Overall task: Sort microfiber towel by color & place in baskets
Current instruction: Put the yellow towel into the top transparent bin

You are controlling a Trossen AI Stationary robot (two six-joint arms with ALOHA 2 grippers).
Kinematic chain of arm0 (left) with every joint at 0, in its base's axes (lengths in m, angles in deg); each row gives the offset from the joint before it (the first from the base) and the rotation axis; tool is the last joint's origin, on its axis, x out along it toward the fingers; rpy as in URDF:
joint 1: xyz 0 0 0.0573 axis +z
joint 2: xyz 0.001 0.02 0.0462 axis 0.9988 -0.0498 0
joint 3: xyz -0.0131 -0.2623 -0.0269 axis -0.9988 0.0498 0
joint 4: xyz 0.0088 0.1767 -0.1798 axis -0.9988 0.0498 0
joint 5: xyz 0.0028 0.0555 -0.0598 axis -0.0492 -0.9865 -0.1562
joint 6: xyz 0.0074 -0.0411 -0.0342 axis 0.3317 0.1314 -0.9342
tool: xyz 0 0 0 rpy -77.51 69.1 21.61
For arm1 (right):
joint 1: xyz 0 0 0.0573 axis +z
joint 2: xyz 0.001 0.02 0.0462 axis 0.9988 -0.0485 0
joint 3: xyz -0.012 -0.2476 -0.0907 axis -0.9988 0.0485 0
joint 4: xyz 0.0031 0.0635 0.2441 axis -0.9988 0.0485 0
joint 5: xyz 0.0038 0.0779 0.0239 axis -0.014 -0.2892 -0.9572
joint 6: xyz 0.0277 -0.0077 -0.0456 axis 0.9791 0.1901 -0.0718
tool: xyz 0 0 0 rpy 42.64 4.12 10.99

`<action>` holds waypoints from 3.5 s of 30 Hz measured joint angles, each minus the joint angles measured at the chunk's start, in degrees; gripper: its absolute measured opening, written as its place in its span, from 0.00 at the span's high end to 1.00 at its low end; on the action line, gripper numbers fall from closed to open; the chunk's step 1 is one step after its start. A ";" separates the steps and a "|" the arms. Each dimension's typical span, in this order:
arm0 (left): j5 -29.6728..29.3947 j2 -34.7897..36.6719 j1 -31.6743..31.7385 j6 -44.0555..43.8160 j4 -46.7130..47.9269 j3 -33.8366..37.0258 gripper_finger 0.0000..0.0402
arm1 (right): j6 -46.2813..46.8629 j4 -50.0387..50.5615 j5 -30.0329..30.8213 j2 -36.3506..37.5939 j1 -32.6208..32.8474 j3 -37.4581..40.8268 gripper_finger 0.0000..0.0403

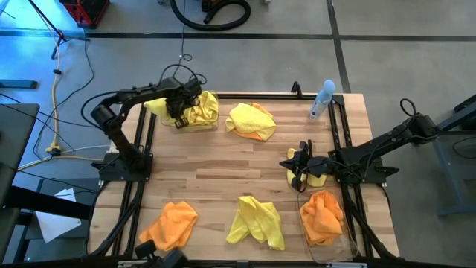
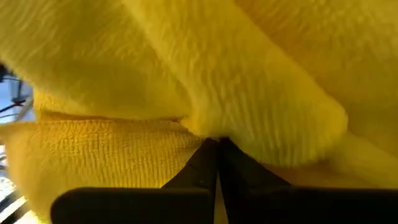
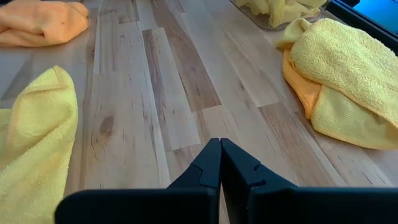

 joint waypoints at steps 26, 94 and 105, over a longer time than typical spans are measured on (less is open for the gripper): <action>5.10 -6.09 1.13 -2.20 -6.32 -0.04 1.00 | 0.00 0.13 0.01 0.00 -0.01 0.00 1.00; -0.17 21.23 -6.21 -33.32 -3.47 0.02 1.00 | 0.15 0.11 0.03 -0.02 -0.02 0.00 1.00; 13.09 19.24 -6.34 -35.61 -0.31 0.07 0.87 | 0.00 0.11 0.03 -0.02 -0.01 0.00 1.00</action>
